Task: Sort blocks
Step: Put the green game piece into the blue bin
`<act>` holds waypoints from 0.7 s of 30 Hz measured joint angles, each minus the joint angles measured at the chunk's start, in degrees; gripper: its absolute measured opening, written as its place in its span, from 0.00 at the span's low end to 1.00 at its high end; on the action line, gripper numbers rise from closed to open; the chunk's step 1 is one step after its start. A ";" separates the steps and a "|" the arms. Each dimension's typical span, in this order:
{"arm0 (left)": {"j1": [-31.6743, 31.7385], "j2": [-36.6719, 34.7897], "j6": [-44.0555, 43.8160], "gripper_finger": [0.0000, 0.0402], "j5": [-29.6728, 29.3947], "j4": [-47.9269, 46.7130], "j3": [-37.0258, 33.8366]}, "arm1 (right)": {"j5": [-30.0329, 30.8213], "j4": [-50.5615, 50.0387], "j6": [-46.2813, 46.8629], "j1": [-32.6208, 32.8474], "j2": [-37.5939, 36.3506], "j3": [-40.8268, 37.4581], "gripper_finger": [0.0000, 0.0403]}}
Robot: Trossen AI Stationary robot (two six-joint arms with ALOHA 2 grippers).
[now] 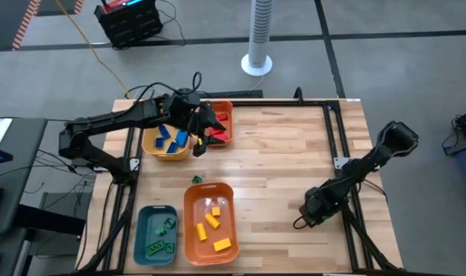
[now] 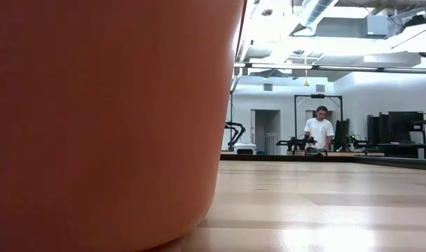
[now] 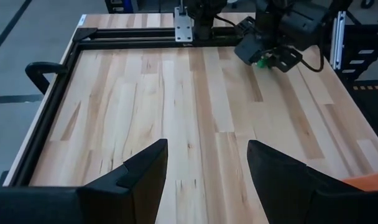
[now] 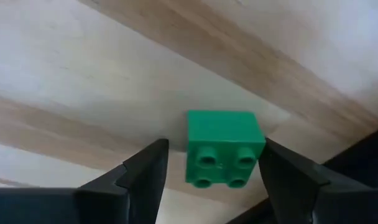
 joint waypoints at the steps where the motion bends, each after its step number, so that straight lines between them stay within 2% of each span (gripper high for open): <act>1: 0.00 -0.01 0.00 0.53 0.00 0.03 0.00 | -0.19 0.13 0.00 0.00 0.60 0.04 0.64; 5: 0.00 0.00 -0.28 0.53 0.00 0.07 0.00 | -0.15 0.68 -0.65 -0.68 2.03 0.13 0.57; 10: -0.22 0.00 0.82 0.53 0.23 0.61 0.00 | 0.66 0.42 -5.06 -2.32 2.12 0.04 0.40; 14: -0.22 1.73 2.86 0.53 4.48 2.39 -0.08 | 0.60 0.09 -8.84 -4.65 1.51 0.04 0.29; 18: -0.26 1.03 2.32 0.53 6.10 11.25 -5.41 | 3.92 0.05 -10.85 -8.06 -1.13 -0.11 0.27; 21: -0.26 -0.71 1.31 0.53 4.64 17.45 -10.70 | 8.58 0.59 -13.56 -10.85 -3.73 -0.18 0.28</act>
